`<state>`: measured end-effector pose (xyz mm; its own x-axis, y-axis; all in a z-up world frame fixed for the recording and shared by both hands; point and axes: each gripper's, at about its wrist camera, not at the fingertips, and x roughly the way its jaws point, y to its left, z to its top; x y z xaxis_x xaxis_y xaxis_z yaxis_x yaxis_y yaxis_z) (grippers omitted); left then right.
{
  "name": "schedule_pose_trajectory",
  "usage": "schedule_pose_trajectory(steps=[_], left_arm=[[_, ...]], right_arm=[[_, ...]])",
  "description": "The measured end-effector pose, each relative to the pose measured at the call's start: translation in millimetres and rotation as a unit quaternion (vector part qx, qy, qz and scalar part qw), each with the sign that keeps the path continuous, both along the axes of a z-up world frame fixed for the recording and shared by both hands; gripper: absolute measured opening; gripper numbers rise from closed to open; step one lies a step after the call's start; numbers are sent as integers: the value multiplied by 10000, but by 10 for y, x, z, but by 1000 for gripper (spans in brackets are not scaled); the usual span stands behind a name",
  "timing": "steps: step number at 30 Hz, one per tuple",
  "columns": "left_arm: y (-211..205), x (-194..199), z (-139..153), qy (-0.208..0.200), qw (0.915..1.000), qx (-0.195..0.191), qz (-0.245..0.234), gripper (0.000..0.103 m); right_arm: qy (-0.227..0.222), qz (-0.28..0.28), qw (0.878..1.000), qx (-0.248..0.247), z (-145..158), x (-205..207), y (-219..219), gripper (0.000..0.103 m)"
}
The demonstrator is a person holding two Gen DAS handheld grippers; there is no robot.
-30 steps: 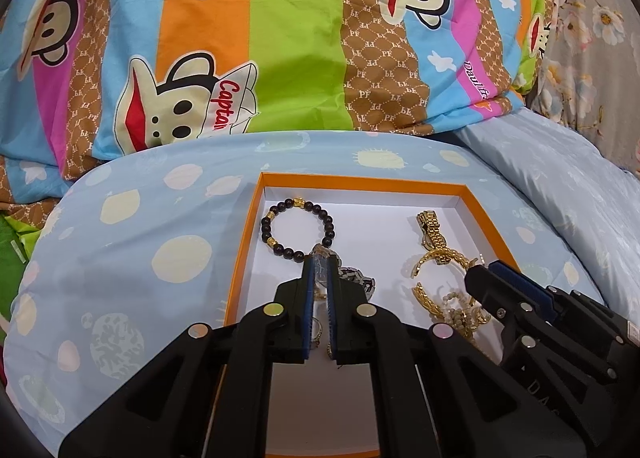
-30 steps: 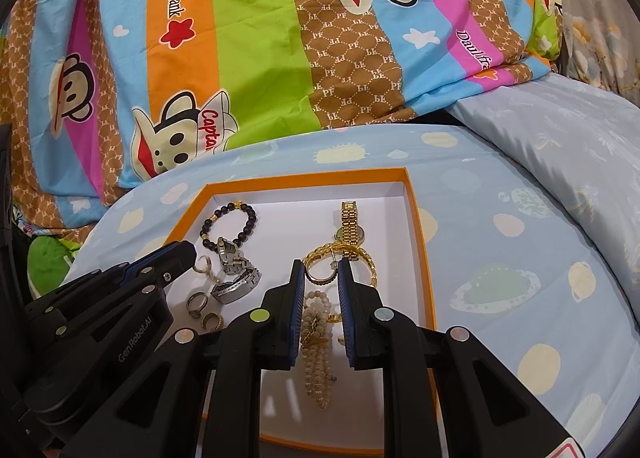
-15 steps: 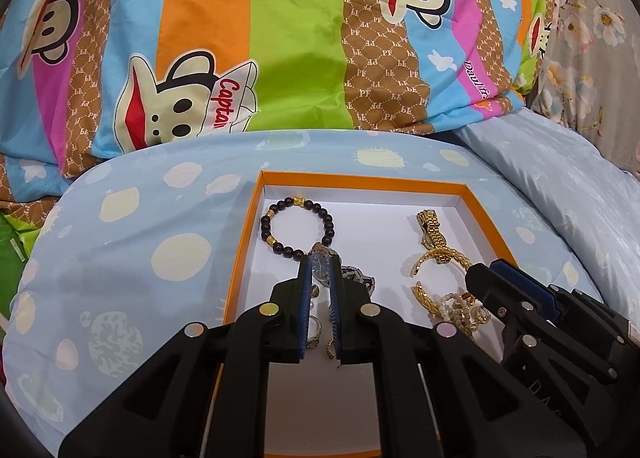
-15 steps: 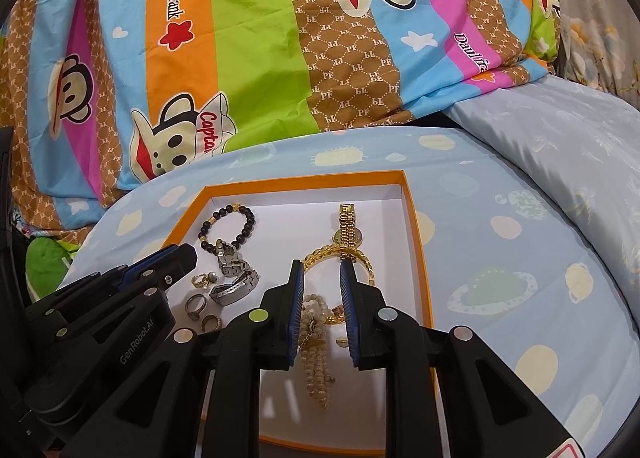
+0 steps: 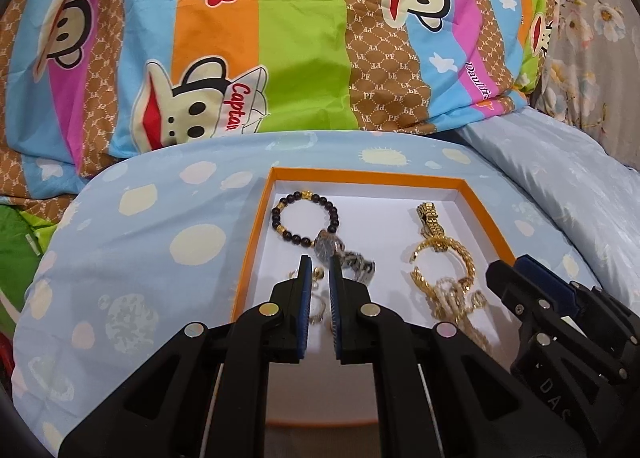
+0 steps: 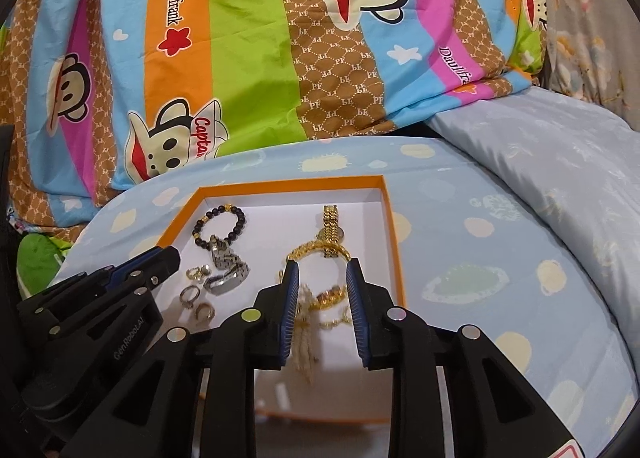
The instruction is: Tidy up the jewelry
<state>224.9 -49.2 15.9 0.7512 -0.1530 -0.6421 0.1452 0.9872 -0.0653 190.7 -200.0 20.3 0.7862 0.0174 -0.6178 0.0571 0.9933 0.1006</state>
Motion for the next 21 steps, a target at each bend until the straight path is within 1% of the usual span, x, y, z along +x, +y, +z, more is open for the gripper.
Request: schedule_pose_trajectory(steps=[5, 9, 10, 11, 12, 16, 19, 20, 21], left_arm=[[62, -334, -20, 52, 9998, 212, -30, 8], [116, -592, -75, 131, 9995, 280, -18, 8], [127, -664, -75, 69, 9994, 326, 8, 8], [128, -711, -76, 75, 9992, 379, 39, 13], [137, -767, -84, 102, 9993, 368, 25, 16], [154, -933, -146, 201, 9990, 397, 49, 17], [180, -1030, -151, 205, 9992, 340, 92, 18], [179, -1056, -152, 205, 9992, 340, 106, 23], [177, -1090, -159, 209, 9991, 337, 117, 30]], right_arm=[[94, -59, 9999, 16, -35, -355, -15, 25], [213, -62, 9997, -26, -100, -619, 31, 27], [233, -57, 9997, -17, -110, -676, 39, 28], [246, -54, 9997, -8, -120, -726, 47, 29], [262, -72, 9996, -17, -127, -781, 52, 31], [283, -126, 9995, -4, -139, -960, 58, 33], [299, -169, 9994, 4, -145, -1075, 60, 37], [301, -172, 9994, -2, -144, -1104, 65, 40], [302, -175, 9994, -26, -144, -1137, 75, 42]])
